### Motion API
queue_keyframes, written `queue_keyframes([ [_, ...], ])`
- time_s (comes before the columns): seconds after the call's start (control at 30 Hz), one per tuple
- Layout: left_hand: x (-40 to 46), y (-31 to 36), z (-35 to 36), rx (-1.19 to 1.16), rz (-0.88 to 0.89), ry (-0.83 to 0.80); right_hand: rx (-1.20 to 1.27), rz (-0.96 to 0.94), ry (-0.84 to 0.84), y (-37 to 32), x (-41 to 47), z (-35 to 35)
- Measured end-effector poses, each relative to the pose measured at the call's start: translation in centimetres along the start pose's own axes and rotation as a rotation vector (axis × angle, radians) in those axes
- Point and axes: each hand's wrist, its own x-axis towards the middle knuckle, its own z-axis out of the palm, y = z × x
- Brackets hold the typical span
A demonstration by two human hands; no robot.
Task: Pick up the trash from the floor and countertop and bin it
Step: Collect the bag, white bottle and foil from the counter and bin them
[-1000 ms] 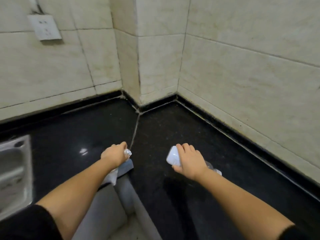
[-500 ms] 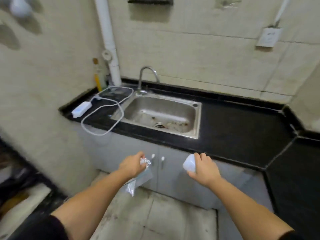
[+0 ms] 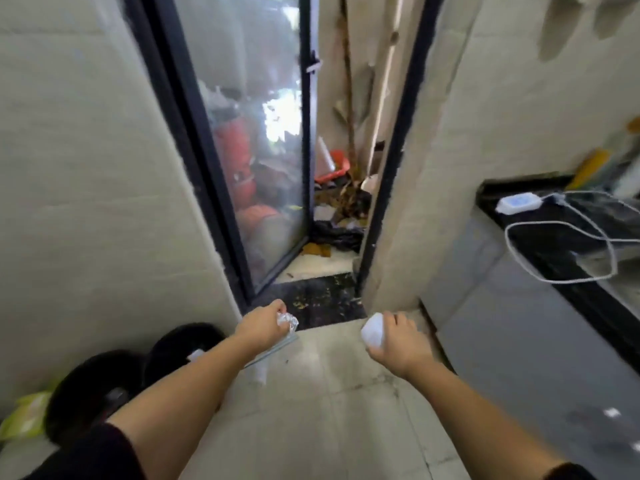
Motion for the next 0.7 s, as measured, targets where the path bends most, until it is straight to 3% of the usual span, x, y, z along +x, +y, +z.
queue_keyframes([
  [0.17,-6.8,-11.7,1.5,-0.165,-0.322,0.082,-0.108,-0.250,-0.093,-9.7,1.2,3.7],
  [0.33,-13.2,-19.8,3.3,-0.285,-0.542,0.083,-0.184,-0.370,-0.207,-17.1,-0.2,8.5],
  [0.7,-17.7,-40.9,-2.3,-0.508,-0.707,0.138,-0.198,-0.496,-0.290,-42.7,0.6,17.8],
])
